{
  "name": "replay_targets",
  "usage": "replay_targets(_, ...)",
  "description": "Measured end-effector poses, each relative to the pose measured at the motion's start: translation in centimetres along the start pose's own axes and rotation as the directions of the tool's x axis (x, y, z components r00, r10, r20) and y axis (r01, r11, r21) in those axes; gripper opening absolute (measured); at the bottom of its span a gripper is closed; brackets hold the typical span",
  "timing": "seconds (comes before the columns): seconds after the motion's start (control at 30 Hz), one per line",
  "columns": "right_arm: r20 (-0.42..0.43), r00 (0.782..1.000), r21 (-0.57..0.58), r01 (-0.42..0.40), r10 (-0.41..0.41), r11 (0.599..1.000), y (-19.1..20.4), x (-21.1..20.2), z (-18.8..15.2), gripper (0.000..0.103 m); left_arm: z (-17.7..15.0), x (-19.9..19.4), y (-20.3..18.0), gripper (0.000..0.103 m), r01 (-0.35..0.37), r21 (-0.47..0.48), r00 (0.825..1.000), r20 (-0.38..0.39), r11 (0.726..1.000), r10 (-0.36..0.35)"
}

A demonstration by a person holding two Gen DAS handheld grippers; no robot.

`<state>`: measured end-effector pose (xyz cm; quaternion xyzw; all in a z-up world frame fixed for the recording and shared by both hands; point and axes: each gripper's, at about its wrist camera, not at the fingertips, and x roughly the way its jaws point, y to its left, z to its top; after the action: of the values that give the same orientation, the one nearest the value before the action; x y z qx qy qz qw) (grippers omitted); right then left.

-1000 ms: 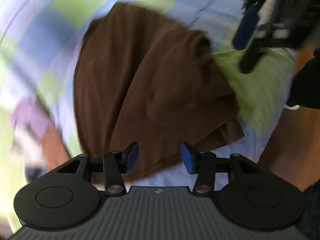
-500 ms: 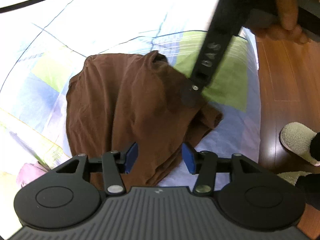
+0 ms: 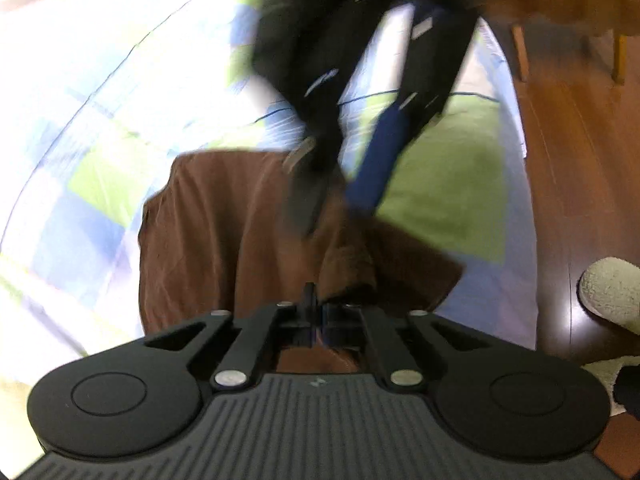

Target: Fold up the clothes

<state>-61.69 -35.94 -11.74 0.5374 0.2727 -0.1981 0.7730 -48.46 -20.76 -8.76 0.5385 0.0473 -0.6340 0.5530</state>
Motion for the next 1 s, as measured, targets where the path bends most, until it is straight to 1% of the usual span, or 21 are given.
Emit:
replay_targets(0.03, 0.011, 0.998, -0.037, 0.061, -0.06, 0.997, -0.1, -0.3, -0.4, 0.033, -0.2, -0.2, 0.6, 0.001, -0.002, -0.008, 1.0, -0.003, 1.0, 0.002)
replay_targets(0.1, -0.002, 0.988, -0.124, 0.155, -0.157, 0.98, -0.1, -0.2, -1.2, 0.033, -0.4, -0.5, 1.7, 0.001, -0.002, -0.024, 1.0, -0.003, 1.0, 0.002)
replay_targets(0.13, -0.007, 0.983, -0.184, 0.178, -0.182, 0.967, 0.3, 0.1, -1.9, 0.033, -0.5, -0.7, 2.2, 0.001, 0.001, -0.031, 1.0, -0.001, 1.0, -0.001)
replay_targets(0.23, 0.0, 0.988, -0.31, 0.144, -0.151, 0.94, 2.4, 1.2, -3.0, 0.032, -0.4, -0.5, 2.9, 0.002, 0.028, -0.031, 1.0, 0.006, 0.999, -0.028)
replay_targets(0.27, -0.005, 0.991, -0.363, 0.125, -0.136, 0.923, 3.4, 2.0, -3.3, 0.032, -0.3, -0.5, 2.9, 0.002, 0.038, -0.03, 0.999, 0.01, 0.999, -0.038)
replay_targets(0.33, -0.044, 0.99, -0.43, 0.103, -0.135, 0.897, 4.5, 4.0, -3.8, 0.031, -0.3, -0.4, 2.9, 0.002, 0.05, -0.034, 0.999, 0.021, 0.998, -0.049)
replay_targets(0.37, -0.063, 0.986, -0.45, 0.109, -0.154, 0.886, 4.5, 4.9, -4.1, 0.027, -0.3, -0.3, 2.9, 0.002, 0.071, -0.043, 0.997, 0.021, 0.997, -0.07)
replay_targets(0.4, -0.074, 0.979, -0.463, 0.134, -0.189, 0.876, 4.1, 5.6, -4.3, 0.025, -0.4, -0.3, 2.9, 0.003, 0.086, -0.052, 0.996, 0.019, 0.995, -0.085)
replay_targets(0.43, -0.073, 0.964, -0.479, 0.191, -0.255, 0.857, 3.8, 6.1, -4.5, 0.013, -0.5, -0.2, 2.8, 0.003, 0.099, -0.055, 0.995, 0.018, 0.994, -0.098)
replay_targets(0.47, -0.057, 0.943, -0.489, 0.259, -0.327, 0.833, 3.6, 6.1, -4.6, 0.008, -0.6, -0.2, 2.7, 0.003, 0.111, -0.057, 0.994, 0.018, 0.992, -0.11)
replay_targets(0.5, -0.046, 0.934, -0.466, 0.294, -0.354, 0.835, 3.1, 5.4, -4.7, 0.013, -0.7, -0.2, 2.6, 0.003, 0.124, -0.06, 0.992, 0.017, 0.99, -0.123)
replay_targets(0.6, -0.027, 0.904, -0.303, 0.4, -0.427, 0.865, 0.6, 1.6, -4.4, 0.014, -0.9, -0.2, 1.9, 0.007, 0.14, -0.048, 0.99, 0.024, 0.989, -0.139)
replay_targets(0.63, -0.017, 0.902, -0.265, 0.411, -0.43, 0.872, 0.1, 0.7, -4.2, 0.014, -0.9, 0.0, 1.8, 0.007, 0.14, -0.05, 0.99, 0.025, 0.989, -0.139)
replay_targets(0.7, 0.028, 0.923, -0.241, 0.38, -0.384, 0.893, 0.0, -0.2, -3.4, 0.015, -0.8, 0.2, 1.4, 0.007, 0.147, -0.065, 0.989, 0.024, 0.987, -0.146)
replay_targets(0.73, 0.057, 0.928, -0.24, 0.371, -0.369, 0.897, -0.2, 0.0, -2.3, 0.017, -0.8, 1.1, 0.4, 0.007, 0.15, -0.071, 0.989, 0.024, 0.986, -0.149)
replay_targets(0.8, 0.09, 0.93, -0.255, 0.368, -0.357, 0.894, -0.5, 1.0, -0.8, 0.02, -0.3, 1.7, -0.4, 0.007, 0.164, -0.077, 0.986, 0.028, 0.984, -0.162)
replay_targets(0.87, 0.126, 0.925, -0.296, 0.379, -0.357, 0.877, -0.7, 2.4, 0.9, 0.027, 0.0, 1.9, -1.2, 0.007, 0.165, -0.054, 0.986, 0.038, 0.985, -0.163)
replay_targets(0.9, 0.156, 0.919, -0.336, 0.395, -0.363, 0.855, -0.6, 3.3, 2.0, 0.028, 0.1, 1.9, -1.5, 0.007, 0.167, -0.047, 0.985, 0.041, 0.985, -0.165)
replay_targets(0.93, 0.177, 0.915, -0.369, 0.404, -0.364, 0.837, -0.6, 4.0, 2.8, 0.032, 0.2, 2.1, -2.0, 0.007, 0.166, -0.041, 0.985, 0.046, 0.985, -0.164)
replay_targets(0.97, 0.184, 0.914, -0.39, 0.406, -0.362, 0.827, -0.8, 4.3, 3.1, 0.032, 0.3, 2.1, -2.2, 0.007, 0.171, -0.044, 0.984, 0.05, 0.984, -0.168)
replay_targets(1.0, 0.184, 0.913, -0.402, 0.409, -0.365, 0.819, -1.2, 4.3, 3.4, 0.03, 0.4, 2.1, -2.5, 0.007, 0.175, -0.047, 0.983, 0.055, 0.983, -0.173)
